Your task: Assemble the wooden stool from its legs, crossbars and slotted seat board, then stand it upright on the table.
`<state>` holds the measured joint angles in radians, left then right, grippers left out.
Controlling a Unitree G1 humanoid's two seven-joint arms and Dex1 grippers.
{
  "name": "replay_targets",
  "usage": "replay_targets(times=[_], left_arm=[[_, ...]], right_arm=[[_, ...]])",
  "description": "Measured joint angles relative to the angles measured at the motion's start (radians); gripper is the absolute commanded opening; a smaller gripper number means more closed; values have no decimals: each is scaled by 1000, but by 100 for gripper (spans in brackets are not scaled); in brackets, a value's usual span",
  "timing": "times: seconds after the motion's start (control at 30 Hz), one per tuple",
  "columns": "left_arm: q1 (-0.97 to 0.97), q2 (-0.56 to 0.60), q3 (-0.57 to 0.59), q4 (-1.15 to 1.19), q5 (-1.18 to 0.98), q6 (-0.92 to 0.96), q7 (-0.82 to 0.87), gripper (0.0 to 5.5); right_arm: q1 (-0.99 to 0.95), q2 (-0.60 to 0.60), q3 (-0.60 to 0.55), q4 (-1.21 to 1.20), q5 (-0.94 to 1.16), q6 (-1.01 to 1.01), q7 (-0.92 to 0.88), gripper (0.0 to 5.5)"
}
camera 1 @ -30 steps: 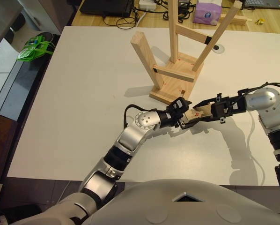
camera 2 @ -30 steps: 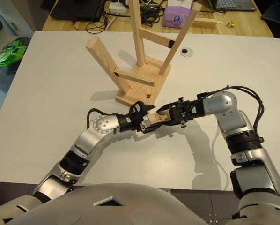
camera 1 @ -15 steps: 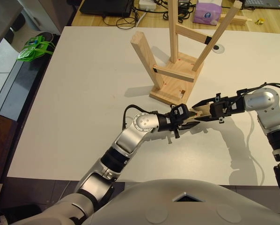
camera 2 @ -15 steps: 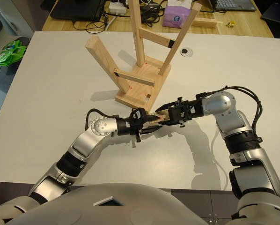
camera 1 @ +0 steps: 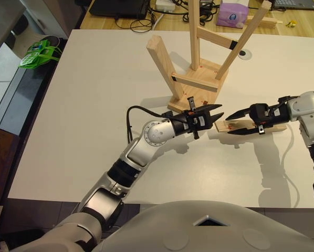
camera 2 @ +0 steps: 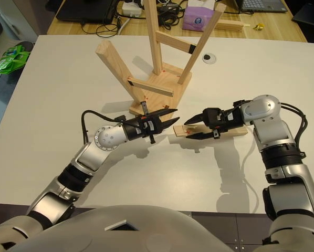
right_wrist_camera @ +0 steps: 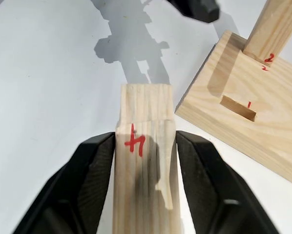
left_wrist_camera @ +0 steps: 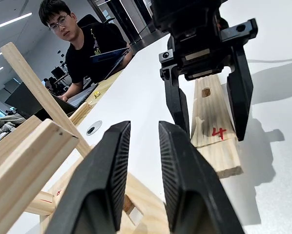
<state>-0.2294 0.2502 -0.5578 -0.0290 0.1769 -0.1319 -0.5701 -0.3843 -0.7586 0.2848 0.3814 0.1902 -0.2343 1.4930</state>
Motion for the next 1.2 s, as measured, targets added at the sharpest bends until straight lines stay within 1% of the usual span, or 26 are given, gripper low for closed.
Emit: replay_targets(times=[0.13,0.2,0.27,0.3,0.33,0.37,0.47,0.6,0.7,0.87,1.03,1.2], left_arm=[[35,5,-24,-3,-13,21,-45,109],[44,-12,-4,-10,-69,84,-60,129],[64,-58,55,-39,-193,240,-73,160],[68,-68,79,-50,-236,304,-74,185],[76,-72,107,-61,-275,367,-73,193],[82,-75,131,-77,-309,428,-70,217],[103,-89,198,-157,-445,639,-65,264],[148,-96,250,-236,-579,825,-59,327],[163,-155,296,-250,-682,944,-11,368],[155,-246,377,-185,-752,1054,101,453],[130,-285,408,-152,-765,1072,147,535],[103,-296,437,-143,-792,1077,171,540]], right_arm=[[5,6,-1,2,-12,-34,-3,204],[5,16,-3,8,-19,-61,-20,204],[3,36,-7,14,-30,-101,-43,203],[1,42,-8,20,-38,-123,-52,203],[-2,43,-12,25,-42,-147,-64,203],[-7,43,-15,30,-57,-176,-75,203],[-12,44,-29,50,-92,-281,-125,203],[-12,43,-44,53,-100,-358,-166,203],[-10,44,-49,49,-100,-387,-195,203],[-6,48,-42,18,-100,-406,-216,203],[-4,51,-25,-18,-100,-406,-218,203],[13,52,-10,-31,-100,-406,-218,203]])
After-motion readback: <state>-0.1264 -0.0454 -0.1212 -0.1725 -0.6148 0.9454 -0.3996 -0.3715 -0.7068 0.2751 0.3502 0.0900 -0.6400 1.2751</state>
